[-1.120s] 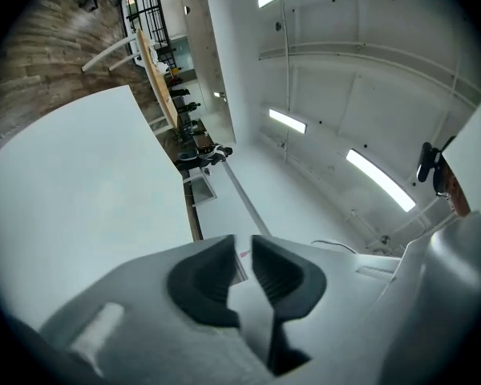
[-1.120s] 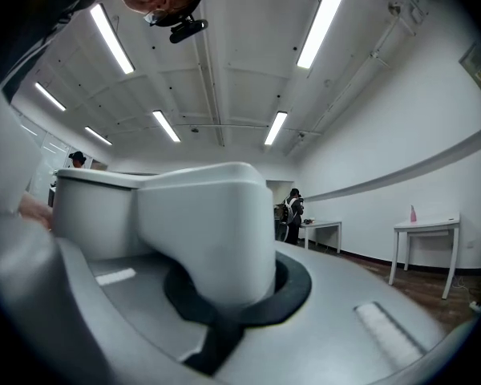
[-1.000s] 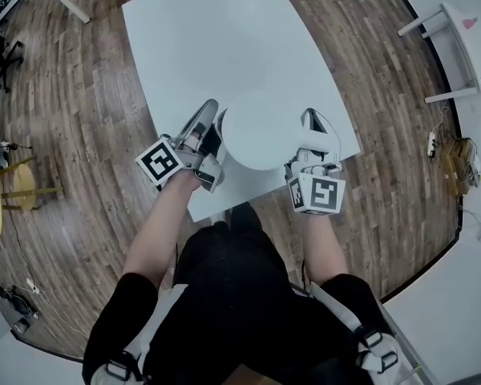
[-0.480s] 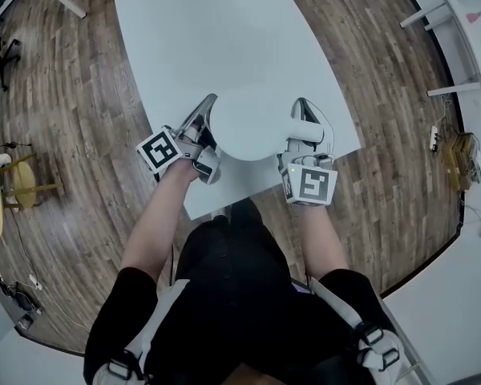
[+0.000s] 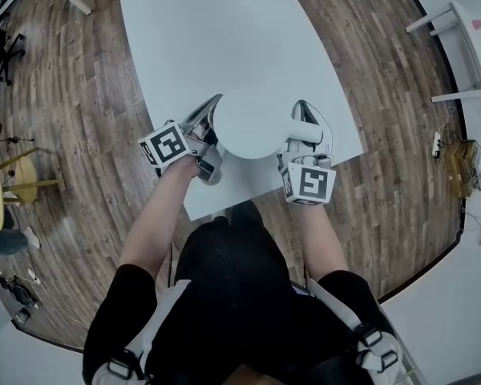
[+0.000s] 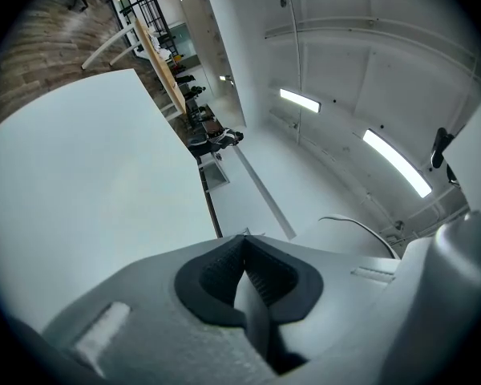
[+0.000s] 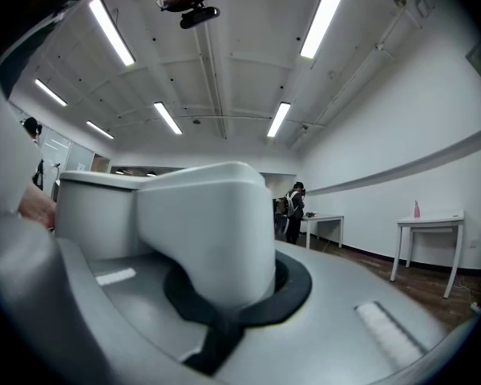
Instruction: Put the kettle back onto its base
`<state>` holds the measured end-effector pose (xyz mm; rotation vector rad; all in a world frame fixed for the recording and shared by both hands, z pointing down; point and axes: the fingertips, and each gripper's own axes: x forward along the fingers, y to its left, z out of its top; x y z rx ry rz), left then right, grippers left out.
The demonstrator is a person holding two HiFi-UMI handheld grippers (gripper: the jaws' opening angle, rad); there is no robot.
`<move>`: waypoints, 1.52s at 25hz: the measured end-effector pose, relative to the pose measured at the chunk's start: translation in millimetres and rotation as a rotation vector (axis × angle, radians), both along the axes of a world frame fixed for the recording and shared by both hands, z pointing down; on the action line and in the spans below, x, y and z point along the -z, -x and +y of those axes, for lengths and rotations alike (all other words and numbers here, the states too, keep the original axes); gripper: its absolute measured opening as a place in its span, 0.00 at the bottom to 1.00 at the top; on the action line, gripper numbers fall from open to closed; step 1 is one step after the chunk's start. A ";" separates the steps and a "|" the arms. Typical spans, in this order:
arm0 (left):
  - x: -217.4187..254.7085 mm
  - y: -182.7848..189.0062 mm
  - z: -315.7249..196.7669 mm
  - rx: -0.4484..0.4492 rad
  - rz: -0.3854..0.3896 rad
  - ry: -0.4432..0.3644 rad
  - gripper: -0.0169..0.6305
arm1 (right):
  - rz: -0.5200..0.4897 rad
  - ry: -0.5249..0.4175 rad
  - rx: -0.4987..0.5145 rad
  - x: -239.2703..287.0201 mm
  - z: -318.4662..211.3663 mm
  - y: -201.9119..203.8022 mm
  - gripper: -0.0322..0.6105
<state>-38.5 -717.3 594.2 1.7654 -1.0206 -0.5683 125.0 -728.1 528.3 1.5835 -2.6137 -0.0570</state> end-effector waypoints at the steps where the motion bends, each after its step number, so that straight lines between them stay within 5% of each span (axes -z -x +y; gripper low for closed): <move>1: -1.2 0.5 -0.5 0.001 -0.002 0.000 0.02 | -0.004 0.009 0.001 -2.6 -0.7 0.4 0.06; 20: -10.2 -2.5 4.3 -0.031 0.003 -0.026 0.02 | -0.022 0.017 -0.035 -17.7 8.6 -5.9 0.06; 27: -6.9 5.5 7.4 0.060 0.216 -0.032 0.02 | -0.031 0.041 -0.094 -25.6 10.3 -14.9 0.04; 29: -3.5 11.7 9.4 0.094 0.258 -0.052 0.02 | -0.024 0.063 -0.125 -28.6 10.6 -18.7 0.11; 32: -4.0 21.2 17.4 0.149 0.249 -0.065 0.02 | 0.006 0.097 -0.163 -38.9 16.6 -27.8 0.20; 38: 3.1 35.9 42.9 0.168 0.288 -0.090 0.02 | -0.013 0.145 -0.238 -46.0 44.1 -45.5 0.21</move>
